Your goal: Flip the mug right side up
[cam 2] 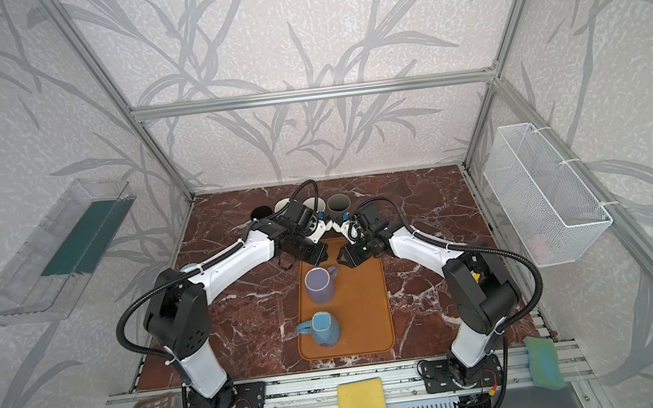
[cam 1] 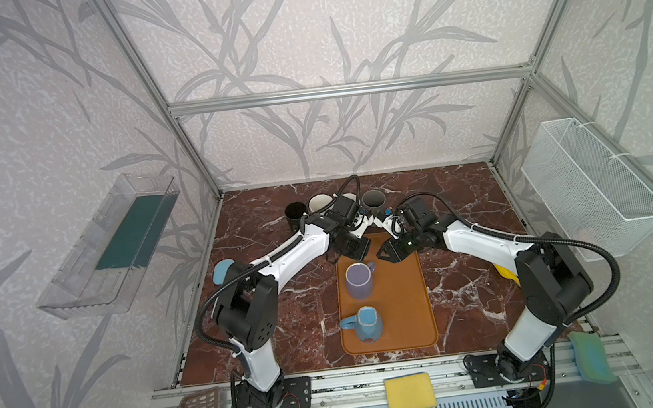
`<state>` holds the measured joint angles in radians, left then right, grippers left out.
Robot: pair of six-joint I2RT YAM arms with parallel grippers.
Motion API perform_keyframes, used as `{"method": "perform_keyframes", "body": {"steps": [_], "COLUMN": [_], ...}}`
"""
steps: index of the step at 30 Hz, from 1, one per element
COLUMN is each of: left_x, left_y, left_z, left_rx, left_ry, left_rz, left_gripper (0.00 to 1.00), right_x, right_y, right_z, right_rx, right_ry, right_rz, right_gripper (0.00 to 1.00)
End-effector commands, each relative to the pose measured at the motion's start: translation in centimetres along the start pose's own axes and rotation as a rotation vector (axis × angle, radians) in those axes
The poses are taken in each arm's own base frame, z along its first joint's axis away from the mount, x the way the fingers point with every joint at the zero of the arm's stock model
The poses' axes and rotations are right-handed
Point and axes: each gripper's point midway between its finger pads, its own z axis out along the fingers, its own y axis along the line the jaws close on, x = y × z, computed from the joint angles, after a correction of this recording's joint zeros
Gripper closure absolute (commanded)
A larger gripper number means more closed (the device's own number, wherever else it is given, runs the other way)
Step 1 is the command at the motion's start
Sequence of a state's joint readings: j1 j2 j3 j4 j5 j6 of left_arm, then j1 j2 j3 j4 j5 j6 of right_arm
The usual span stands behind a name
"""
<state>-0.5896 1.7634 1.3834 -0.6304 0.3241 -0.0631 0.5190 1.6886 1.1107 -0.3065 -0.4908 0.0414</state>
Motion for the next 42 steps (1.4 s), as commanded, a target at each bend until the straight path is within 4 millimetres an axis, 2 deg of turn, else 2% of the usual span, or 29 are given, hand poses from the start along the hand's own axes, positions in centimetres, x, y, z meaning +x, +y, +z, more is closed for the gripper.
{"method": "perform_keyframes", "body": {"steps": [1, 7, 8, 12, 16, 23, 30, 35, 42], "left_x": [0.4, 4.3, 5.1, 7.7, 9.2, 9.9, 9.5, 9.4, 8.2], "left_y": [1.4, 2.7, 3.0, 2.6, 2.1, 0.2, -1.3, -0.8, 0.3], "left_z": [-2.6, -4.7, -4.9, -5.0, -4.7, -3.2, -2.1, -1.6, -0.7], "left_rx": [-0.101, -0.202, -0.214, -0.199, -0.176, -0.077, 0.010, -0.020, -0.076], "left_ry": [-0.037, 0.008, 0.017, 0.047, 0.069, 0.065, 0.033, 0.031, 0.014], "left_rz": [-0.008, -0.059, -0.072, -0.111, -0.134, -0.159, -0.179, -0.193, -0.201], "left_gripper": [0.90, 0.90, 0.90, 0.90, 0.90, 0.90, 0.90, 0.91, 0.91], "right_x": [-0.3, -0.4, 0.0, -0.5, -1.1, -1.4, -0.6, 0.2, 1.6], "right_y": [1.2, 0.7, 0.0, -0.7, -1.2, -0.8, -0.4, -0.3, -1.0], "right_z": [-0.2, 0.1, 0.8, 1.8, 2.4, 3.4, 3.6, 3.6, 2.5], "right_rx": [-0.060, -0.016, 0.004, 0.056, 0.103, 0.117, 0.114, 0.120, 0.169], "right_ry": [-0.022, 0.009, 0.036, 0.054, 0.061, 0.086, 0.122, 0.150, 0.185], "right_rz": [-0.117, -0.147, -0.132, -0.115, -0.102, -0.123, -0.153, -0.167, -0.167], "right_gripper": [0.58, 0.50, 0.49, 0.50, 0.51, 0.52, 0.53, 0.54, 0.56]}}
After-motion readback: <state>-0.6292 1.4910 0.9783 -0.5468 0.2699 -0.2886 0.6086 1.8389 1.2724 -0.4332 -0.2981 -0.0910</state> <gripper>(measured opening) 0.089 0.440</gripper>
